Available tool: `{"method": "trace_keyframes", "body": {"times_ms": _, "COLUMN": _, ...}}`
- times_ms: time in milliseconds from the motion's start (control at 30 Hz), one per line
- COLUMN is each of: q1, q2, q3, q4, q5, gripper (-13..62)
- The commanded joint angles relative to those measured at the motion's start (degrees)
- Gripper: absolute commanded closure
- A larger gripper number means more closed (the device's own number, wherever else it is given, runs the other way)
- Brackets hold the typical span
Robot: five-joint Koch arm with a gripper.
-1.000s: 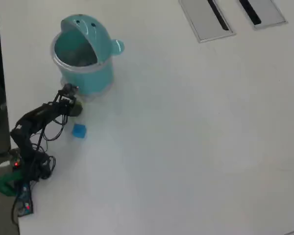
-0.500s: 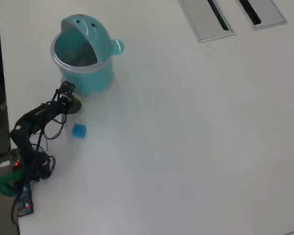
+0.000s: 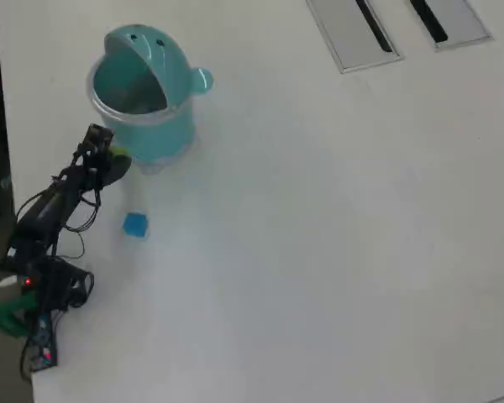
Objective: Grasp RGB lego blocks and put them in the bin one by one.
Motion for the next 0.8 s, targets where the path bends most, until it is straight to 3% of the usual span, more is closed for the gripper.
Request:
{"method": "trace_keyframes", "body": {"times_ms": 0, "q1": -0.97, "q2": 3.60, "q3": -6.77, "q4": 0.88, "q5": 1.23, "gripper": 33.0}}
{"method": "trace_keyframes", "body": {"times_ms": 467, "q1": -2.72, "q2": 6.77, "q3": -29.44, "q4": 17.23, "q5": 3.96, "gripper": 33.0}}
{"method": "trace_keyframes", "body": {"times_ms": 767, "q1": -6.33, "q2": -4.04, "q3": -44.38, "q4": 16.00, "q5": 6.50, "gripper": 36.2}}
